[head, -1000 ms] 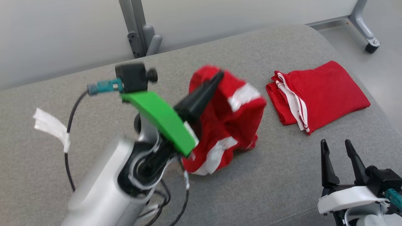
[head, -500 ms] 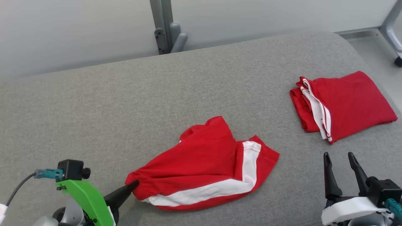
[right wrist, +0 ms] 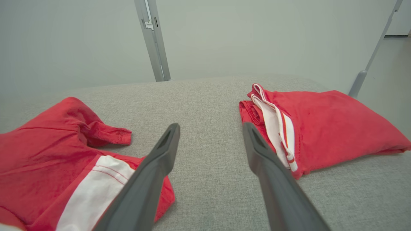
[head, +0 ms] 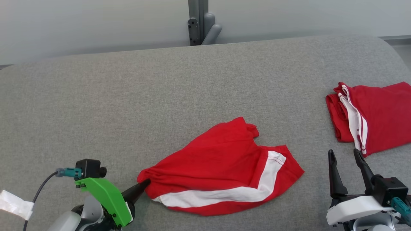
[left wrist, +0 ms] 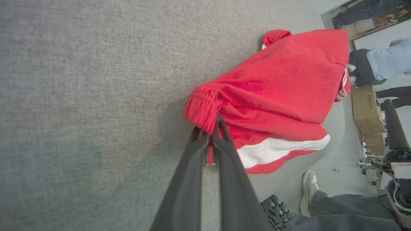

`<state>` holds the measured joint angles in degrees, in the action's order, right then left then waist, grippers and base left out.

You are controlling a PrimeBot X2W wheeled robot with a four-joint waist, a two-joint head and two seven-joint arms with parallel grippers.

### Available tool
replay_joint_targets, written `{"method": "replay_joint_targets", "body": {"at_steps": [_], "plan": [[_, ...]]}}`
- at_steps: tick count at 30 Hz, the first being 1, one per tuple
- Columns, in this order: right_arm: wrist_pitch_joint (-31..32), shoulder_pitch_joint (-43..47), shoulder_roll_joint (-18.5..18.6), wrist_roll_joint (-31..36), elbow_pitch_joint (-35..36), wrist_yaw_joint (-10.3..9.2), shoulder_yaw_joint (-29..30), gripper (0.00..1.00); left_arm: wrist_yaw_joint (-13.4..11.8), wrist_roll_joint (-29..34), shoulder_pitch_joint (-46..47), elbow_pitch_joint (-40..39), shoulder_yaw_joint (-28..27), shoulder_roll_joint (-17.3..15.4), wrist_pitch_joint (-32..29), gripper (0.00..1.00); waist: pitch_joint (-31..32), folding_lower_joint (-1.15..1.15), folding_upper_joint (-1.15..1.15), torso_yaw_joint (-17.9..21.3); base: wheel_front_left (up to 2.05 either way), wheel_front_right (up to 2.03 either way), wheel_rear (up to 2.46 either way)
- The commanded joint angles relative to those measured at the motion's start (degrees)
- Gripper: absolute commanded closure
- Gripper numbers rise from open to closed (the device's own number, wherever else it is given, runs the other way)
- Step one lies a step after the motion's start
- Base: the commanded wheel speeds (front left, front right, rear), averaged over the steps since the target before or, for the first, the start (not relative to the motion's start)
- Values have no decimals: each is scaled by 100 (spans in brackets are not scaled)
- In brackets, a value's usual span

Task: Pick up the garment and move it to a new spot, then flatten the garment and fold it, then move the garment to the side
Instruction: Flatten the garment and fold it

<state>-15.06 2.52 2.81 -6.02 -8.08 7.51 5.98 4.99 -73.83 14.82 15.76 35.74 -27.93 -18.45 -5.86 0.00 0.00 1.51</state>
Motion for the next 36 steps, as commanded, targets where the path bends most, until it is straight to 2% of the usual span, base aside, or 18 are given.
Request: {"method": "replay_joint_targets", "body": {"at_steps": [1,4,5,6,7,8,11,16,25,31,32,36], "plan": [[-12,-5,17,41,17,-5,12,0,32,96,87,61,16,6,38,100,-34,0,0,-34,0,0,0],[-12,2,29,75,35,-5,32,0,80,160,162,232,38,88,143,100,-51,0,0,-57,0,0,0],[-11,9,42,86,42,-5,36,0,95,202,182,270,47,91,200,89,-52,0,0,-61,0,0,0],[-12,18,51,89,53,-5,38,0,109,260,198,297,59,94,279,60,-48,0,0,-65,0,0,0],[-11,30,64,86,67,-5,40,0,104,340,203,323,67,95,357,3,-44,0,0,-65,0,0,0],[-12,40,83,85,85,-5,49,0,104,433,196,339,86,76,429,0,-40,0,0,-63,0,0,0],[-12,63,110,80,195,-5,132,0,69,711,107,259,153,-22,672,0,-35,0,0,-61,0,0,0],[-12,141,180,110,446,-5,351,0,-188,1382,-120,-43,175,-178,1463,0,9,0,0,-88,0,0,0],[-12,250,342,113,905,-5,583,0,-720,1915,-972,-808,-157,10,3053,0,215,0,0,-135,0,0,0],[-12,492,379,68,928,-5,549,0,-1100,2541,-1559,-892,-504,249,3363,0,458,0,0,-246,0,0,0],[-12,492,379,68,928,-5,549,0,-1100,2541,-1559,-892,-504,249,3363,0,458,0,0,-246,0,0,0],[-12,647,347,29,736,-5,555,0,-1132,3275,-1902,-1017,-1113,598,3360,0,562,0,0,-328,0,0,0]]}}
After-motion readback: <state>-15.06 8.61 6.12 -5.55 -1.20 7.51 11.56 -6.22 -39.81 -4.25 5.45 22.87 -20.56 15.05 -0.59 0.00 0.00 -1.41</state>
